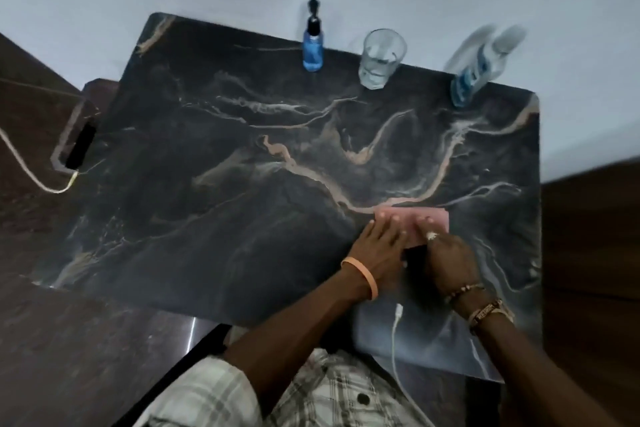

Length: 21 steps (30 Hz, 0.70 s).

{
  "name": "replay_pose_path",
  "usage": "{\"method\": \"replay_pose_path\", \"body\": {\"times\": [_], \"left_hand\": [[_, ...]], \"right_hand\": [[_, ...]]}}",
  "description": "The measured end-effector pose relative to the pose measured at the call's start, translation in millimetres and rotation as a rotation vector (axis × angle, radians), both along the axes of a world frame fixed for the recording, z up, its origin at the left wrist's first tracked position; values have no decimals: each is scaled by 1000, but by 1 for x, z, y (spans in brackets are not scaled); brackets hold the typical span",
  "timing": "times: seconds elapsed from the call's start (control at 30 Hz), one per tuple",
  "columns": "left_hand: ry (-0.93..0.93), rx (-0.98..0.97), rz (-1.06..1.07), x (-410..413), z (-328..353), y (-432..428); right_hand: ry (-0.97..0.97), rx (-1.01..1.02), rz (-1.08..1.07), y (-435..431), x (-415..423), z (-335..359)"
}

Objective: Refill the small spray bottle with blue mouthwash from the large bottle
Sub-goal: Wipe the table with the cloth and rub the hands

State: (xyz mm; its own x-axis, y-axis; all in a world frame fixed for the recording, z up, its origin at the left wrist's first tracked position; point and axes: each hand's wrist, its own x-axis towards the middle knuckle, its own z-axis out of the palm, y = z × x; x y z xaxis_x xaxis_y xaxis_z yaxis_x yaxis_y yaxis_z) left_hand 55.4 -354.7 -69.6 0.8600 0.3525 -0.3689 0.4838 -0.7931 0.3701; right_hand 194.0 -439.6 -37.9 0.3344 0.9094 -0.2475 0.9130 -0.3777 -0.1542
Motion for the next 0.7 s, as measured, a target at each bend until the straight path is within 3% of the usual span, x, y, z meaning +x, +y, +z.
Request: {"method": "replay_pose_path", "body": {"times": [0.1, 0.2, 0.27, 0.4, 0.53, 0.7], "left_hand": [[57, 27, -102, 8, 2, -28], [79, 83, -192, -17, 4, -34], [102, 84, -173, -46, 4, -33], [107, 76, -45, -104, 14, -12], [31, 119, 109, -147, 23, 8], [70, 151, 164, -171, 13, 22]], "right_hand": [[-61, 49, 69, -44, -27, -7], [49, 187, 16, -66, -55, -14], [211, 218, -22, -56, -75, -15], [328, 279, 130, -11, -110, -20], [263, 187, 369, 21, -135, -21], [160, 145, 452, 47, -156, -27]]}}
